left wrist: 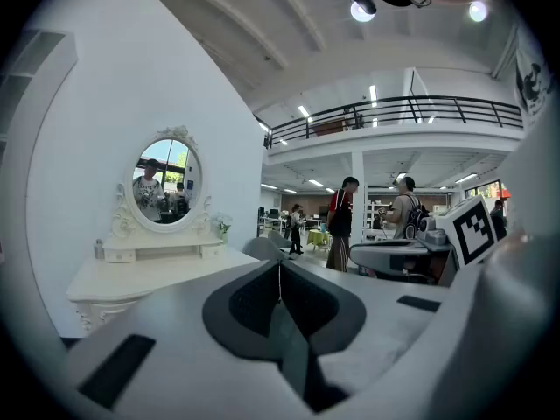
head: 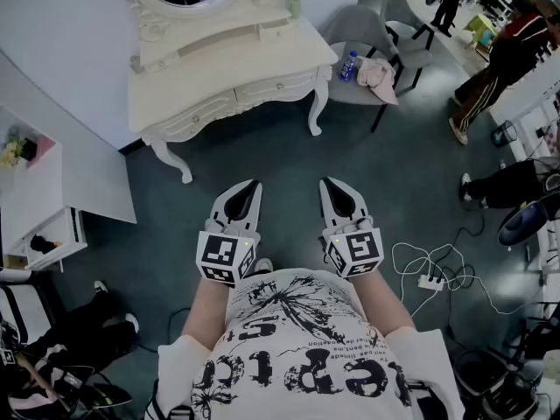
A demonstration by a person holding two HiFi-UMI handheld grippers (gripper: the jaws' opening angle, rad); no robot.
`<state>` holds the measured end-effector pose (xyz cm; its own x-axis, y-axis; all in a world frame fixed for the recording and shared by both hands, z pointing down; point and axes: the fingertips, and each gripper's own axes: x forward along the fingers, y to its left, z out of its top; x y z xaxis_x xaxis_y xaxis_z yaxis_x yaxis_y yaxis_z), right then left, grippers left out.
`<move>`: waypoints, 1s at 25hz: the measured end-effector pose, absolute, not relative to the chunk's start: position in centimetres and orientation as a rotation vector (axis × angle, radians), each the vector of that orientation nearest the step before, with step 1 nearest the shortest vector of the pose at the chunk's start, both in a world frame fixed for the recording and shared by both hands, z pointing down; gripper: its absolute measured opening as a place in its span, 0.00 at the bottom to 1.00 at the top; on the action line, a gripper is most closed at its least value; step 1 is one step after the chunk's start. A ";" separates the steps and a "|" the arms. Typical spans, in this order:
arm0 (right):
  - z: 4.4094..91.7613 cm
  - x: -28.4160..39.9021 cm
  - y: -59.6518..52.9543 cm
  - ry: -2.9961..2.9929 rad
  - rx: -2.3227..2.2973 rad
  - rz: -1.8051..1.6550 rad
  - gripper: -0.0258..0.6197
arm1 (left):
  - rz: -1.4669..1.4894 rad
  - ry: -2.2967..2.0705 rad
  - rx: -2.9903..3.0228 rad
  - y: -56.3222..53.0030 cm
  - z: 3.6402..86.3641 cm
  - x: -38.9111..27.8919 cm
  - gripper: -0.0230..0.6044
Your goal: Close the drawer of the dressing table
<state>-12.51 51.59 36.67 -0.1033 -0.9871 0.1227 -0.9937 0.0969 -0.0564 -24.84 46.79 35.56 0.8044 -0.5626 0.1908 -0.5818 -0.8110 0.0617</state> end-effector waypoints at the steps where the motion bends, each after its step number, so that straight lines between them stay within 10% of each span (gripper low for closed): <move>1: 36.8 -12.6 51.6 -2.288 2.065 0.197 0.07 | 0.247 -0.915 2.870 46.7 35.6 -24.9 0.07; 25: 40.1 -18.9 43.7 -2.183 2.149 0.329 0.07 | 0.284 -0.818 2.826 38.5 38.1 -31.0 0.07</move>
<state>-18.89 43.73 40.10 -0.0260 -0.9811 0.1920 -0.9940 0.0051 -0.1088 -31.04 38.51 38.15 0.8300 -0.5068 0.2331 -0.5423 -0.8310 0.1240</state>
